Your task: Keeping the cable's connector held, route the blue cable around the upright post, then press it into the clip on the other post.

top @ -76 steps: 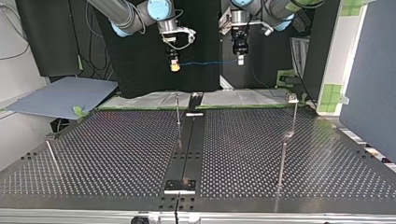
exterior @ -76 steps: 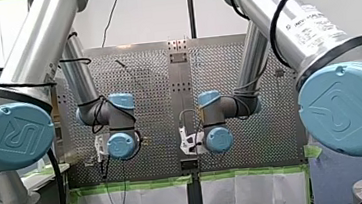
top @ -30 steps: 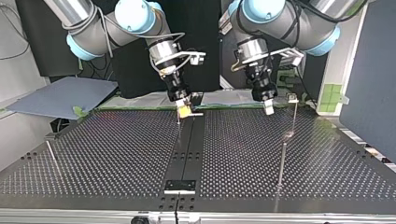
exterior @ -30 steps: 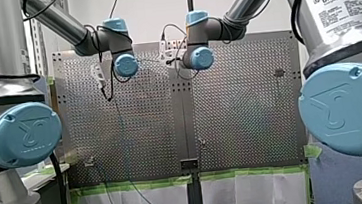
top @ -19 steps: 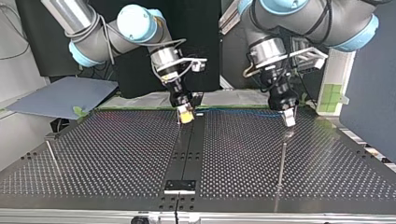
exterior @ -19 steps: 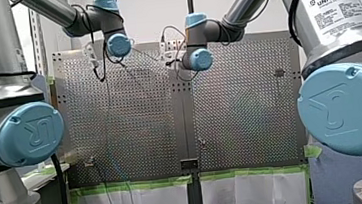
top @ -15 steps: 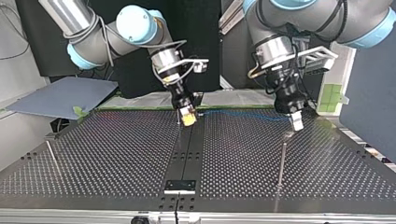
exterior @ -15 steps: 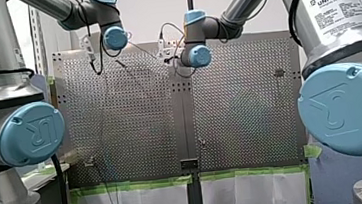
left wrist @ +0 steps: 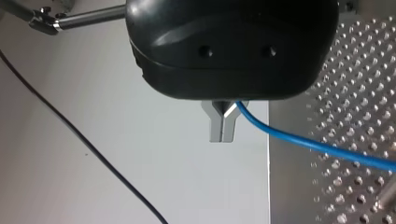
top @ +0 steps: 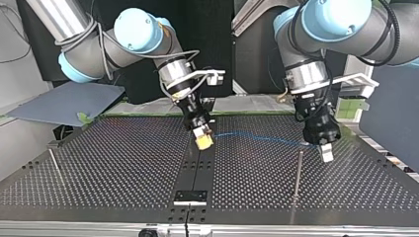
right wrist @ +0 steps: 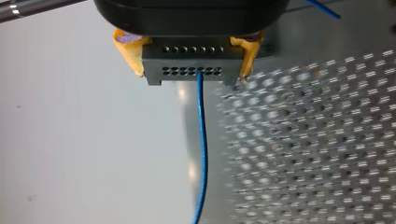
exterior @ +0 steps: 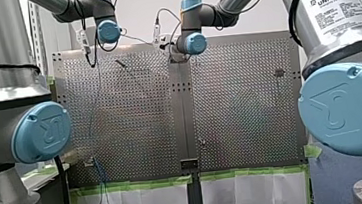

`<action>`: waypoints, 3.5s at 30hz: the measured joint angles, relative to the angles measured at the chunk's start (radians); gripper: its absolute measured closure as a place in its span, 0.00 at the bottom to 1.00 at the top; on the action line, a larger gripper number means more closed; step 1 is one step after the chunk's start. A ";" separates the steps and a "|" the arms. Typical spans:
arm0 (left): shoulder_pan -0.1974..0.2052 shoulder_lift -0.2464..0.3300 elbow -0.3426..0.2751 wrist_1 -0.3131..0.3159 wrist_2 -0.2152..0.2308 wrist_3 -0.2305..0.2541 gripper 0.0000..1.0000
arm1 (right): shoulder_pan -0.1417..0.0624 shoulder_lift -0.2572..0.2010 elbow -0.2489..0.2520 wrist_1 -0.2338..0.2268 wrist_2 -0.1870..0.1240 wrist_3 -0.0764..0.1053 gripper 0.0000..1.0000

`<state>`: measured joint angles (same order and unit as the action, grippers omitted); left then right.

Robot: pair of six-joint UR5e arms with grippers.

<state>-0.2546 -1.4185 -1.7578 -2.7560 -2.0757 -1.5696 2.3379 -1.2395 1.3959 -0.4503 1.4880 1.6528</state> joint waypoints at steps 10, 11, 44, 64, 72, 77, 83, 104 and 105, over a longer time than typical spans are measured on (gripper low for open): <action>0.108 -0.077 0.067 -0.014 0.108 -0.028 1.00 | -0.008 0.029 -0.108 0.000 -0.013 0.017 1.00; 0.118 -0.087 0.073 -0.014 0.118 -0.028 1.00 | -0.008 0.034 -0.116 0.000 -0.014 0.017 1.00; 0.331 -0.331 0.153 -0.014 0.427 -0.057 1.00 | -0.011 0.203 -0.174 -0.053 -0.041 0.012 1.00; 0.298 -0.351 0.153 -0.094 0.373 -0.099 1.00 | 0.003 0.293 -0.165 -0.004 -0.037 -0.034 1.00; 0.279 -0.351 0.153 -0.116 0.357 -0.174 0.95 | 0.006 0.309 -0.152 -0.001 -0.027 -0.037 1.00; 0.267 -0.351 0.153 -0.139 0.342 -0.201 0.30 | 0.006 0.320 -0.138 -0.003 -0.020 -0.038 1.00; 0.260 -0.352 0.153 -0.177 0.322 -0.229 0.09 | 0.007 0.342 -0.117 -0.005 -0.012 -0.041 1.00; 0.229 -0.482 0.152 -0.192 0.365 -0.216 0.07 | 0.008 0.499 -0.070 -0.016 0.053 -0.078 1.00; 0.229 -0.483 0.152 -0.191 0.364 -0.216 0.07 | 0.008 0.510 -0.068 -0.017 0.058 -0.079 1.00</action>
<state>-0.0261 -1.9011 -1.6054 -2.9469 -1.7115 -1.7859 2.3459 -0.7291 1.3276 -0.4670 1.5456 1.5735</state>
